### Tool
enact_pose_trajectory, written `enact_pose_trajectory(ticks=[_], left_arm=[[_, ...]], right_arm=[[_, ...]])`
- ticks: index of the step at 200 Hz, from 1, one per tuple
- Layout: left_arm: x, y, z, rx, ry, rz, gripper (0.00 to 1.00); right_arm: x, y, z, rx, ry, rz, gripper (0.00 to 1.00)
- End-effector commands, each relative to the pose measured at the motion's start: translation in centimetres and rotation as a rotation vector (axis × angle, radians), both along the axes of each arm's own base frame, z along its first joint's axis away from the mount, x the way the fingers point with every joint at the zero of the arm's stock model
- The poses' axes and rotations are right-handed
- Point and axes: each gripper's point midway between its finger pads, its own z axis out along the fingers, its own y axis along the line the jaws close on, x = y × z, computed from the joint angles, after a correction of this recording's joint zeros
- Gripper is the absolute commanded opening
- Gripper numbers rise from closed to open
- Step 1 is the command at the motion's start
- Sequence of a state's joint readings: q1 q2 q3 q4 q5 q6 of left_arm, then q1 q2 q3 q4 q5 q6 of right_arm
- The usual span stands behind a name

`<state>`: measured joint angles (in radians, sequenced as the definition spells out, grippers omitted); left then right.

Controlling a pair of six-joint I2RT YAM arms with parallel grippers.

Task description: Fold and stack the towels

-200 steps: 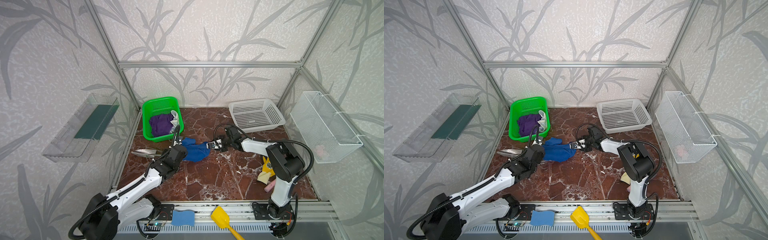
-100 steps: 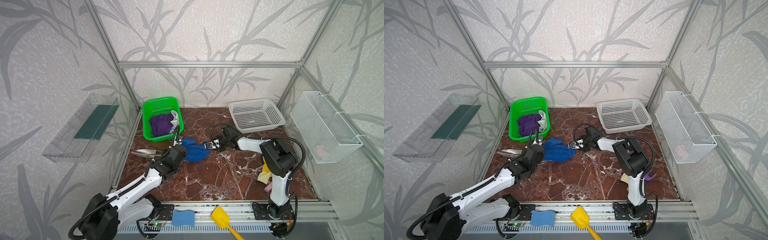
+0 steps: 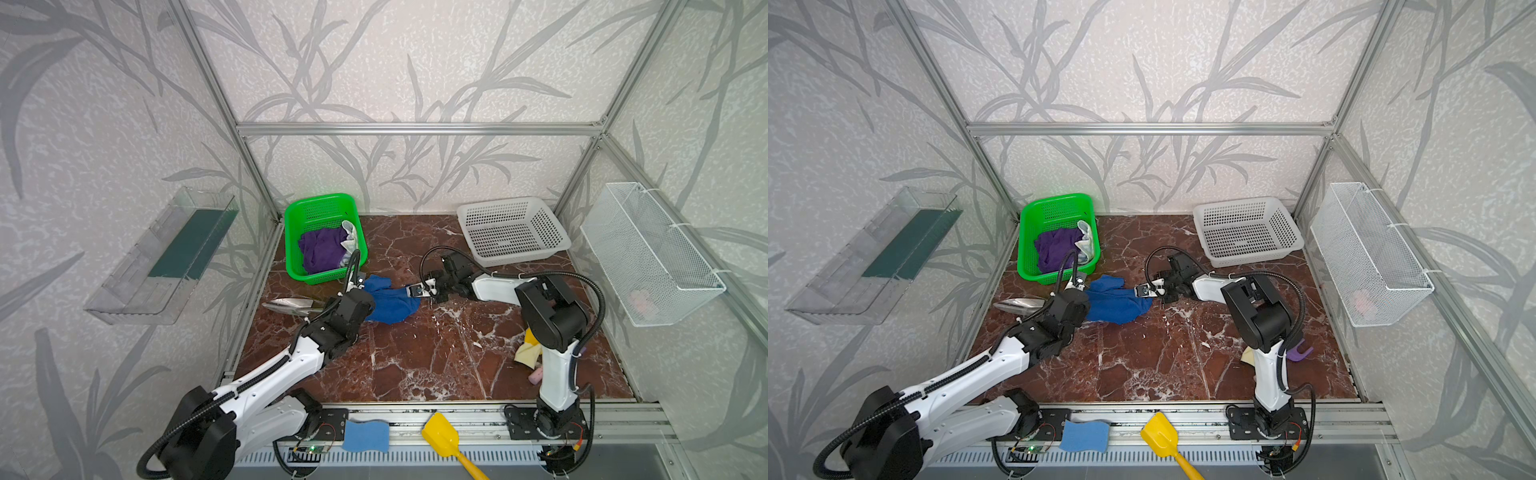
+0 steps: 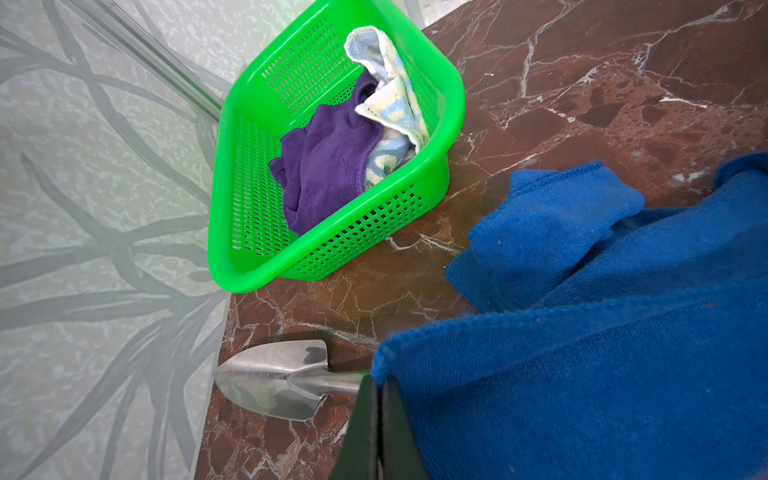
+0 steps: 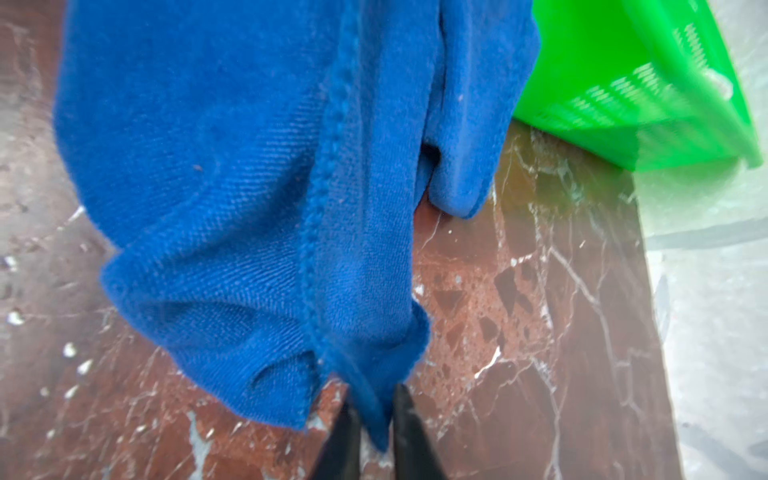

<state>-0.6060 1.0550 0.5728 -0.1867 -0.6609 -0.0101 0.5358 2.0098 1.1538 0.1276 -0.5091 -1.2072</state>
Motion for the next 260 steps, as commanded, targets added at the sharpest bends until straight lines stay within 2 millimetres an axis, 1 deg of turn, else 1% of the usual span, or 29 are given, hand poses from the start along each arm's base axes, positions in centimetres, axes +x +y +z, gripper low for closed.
enact_pose_trajectory(ticks=[1,17,38,48,57,73,86,91,92,94,106,107,113,125,135,136,138,143,145,149,171,189,206,222,223,225,235,249,260], left_arm=[[0.1,0.5,0.1,0.002,-0.018,0.029,0.0],[0.3,0.4,0.4,-0.011,-0.034,0.034,0.0],[0.7,-0.2,1.3,-0.056,-0.067,0.014,0.0],[0.9,-0.6,2.0,-0.079,-0.084,0.004,0.0],[1.3,-1.1,2.7,-0.094,-0.093,-0.01,0.0],[2.2,-2.1,4.0,-0.115,-0.101,-0.04,0.0],[3.2,-3.1,5.4,-0.135,-0.096,-0.07,0.0],[3.6,-3.6,5.9,-0.143,-0.093,-0.08,0.0],[3.7,-3.6,6.0,-0.144,-0.092,-0.081,0.0],[3.9,-3.9,6.4,-0.148,-0.093,-0.086,0.0],[5.1,-5.2,7.8,-0.171,-0.084,-0.115,0.0],[5.3,-5.3,8.0,-0.175,-0.084,-0.118,0.0],[5.9,-5.9,8.7,-0.182,-0.081,-0.132,0.0],[7.3,-6.9,10.3,-0.194,-0.089,-0.15,0.0],[8.3,-7.9,11.7,-0.199,-0.097,-0.177,0.0],[8.5,-8.0,11.9,-0.2,-0.099,-0.18,0.0],[8.7,-8.1,12.2,-0.199,-0.102,-0.183,0.0],[9.3,-8.5,13.1,-0.201,-0.113,-0.187,0.0],[9.5,-8.6,13.4,-0.202,-0.116,-0.191,0.0],[9.9,-8.9,14.1,-0.203,-0.122,-0.194,0.0],[12.1,-10.6,18.1,-0.219,-0.163,-0.234,0.0],[13.4,-12.0,21.5,-0.235,-0.194,-0.283,0.0],[14.2,-13.3,24.9,-0.248,-0.218,-0.332,0.0],[14.5,-14.0,27.9,-0.248,-0.242,-0.369,0.0],[14.5,-14.0,28.0,-0.246,-0.241,-0.37,0.0],[14.5,-14.0,28.5,-0.246,-0.249,-0.373,0.0],[14.6,-14.1,29.8,-0.235,-0.259,-0.383,0.0],[14.6,-14.1,31.6,-0.22,-0.28,-0.39,0.0],[14.6,-14.0,32.5,-0.21,-0.292,-0.396,0.0]], right_arm=[[-0.3,1.0,1.6,0.053,0.054,0.008,0.0],[0.2,0.9,2.3,0.08,0.121,-0.066,0.0],[2.7,0.2,3.5,0.118,0.254,-0.295,0.0],[4.1,-0.5,4.8,0.153,0.329,-0.413,0.0],[4.8,-1.3,5.7,0.183,0.42,-0.495,0.0],[6.3,-2.9,8.2,0.263,0.574,-0.632,0.0],[7.5,-4.4,10.9,0.338,0.681,-0.714,0.0],[7.8,-4.9,11.6,0.358,0.705,-0.727,0.0],[8.0,-5.1,12.1,0.369,0.712,-0.73,0.0],[8.0,-5.2,12.3,0.373,0.717,-0.733,0.0],[8.8,-6.7,14.9,0.437,0.745,-0.765,0.0],[8.9,-7.0,15.4,0.449,0.744,-0.771,0.0],[9.3,-7.6,16.4,0.472,0.739,-0.792,0.0],[9.9,-9.2,19.1,0.526,0.702,-0.835,0.0],[10.1,-10.4,21.0,0.555,0.677,-0.865,0.0],[10.2,-10.7,21.6,0.563,0.668,-0.869,0.0],[10.1,-10.8,21.7,0.565,0.666,-0.871,0.0],[10.2,-11.3,23.0,0.581,0.646,-0.883,0.0],[10.2,-11.5,23.1,0.582,0.645,-0.889,0.0],[10.3,-12.0,24.3,0.594,0.623,-0.9,0.0],[10.2,-13.6,27.9,0.616,0.532,-0.943,0.0],[10.0,-14.8,30.9,0.634,0.446,-0.981,0.0],[10.0,-15.9,33.9,0.66,0.356,-1.013,0.0],[10.1,-16.5,35.8,0.676,0.299,-1.026,0.0],[10.1,-16.6,36.0,0.679,0.294,-1.025,0.0],[9.5,-16.8,37.3,0.696,0.272,-1.018,0.0],[9.0,-17.2,39.2,0.716,0.228,-1.017,0.0],[8.6,-17.6,41.1,0.738,0.182,-1.019,0.0],[8.2,-18.0,42.5,0.756,0.147,-1.015,0.0]])
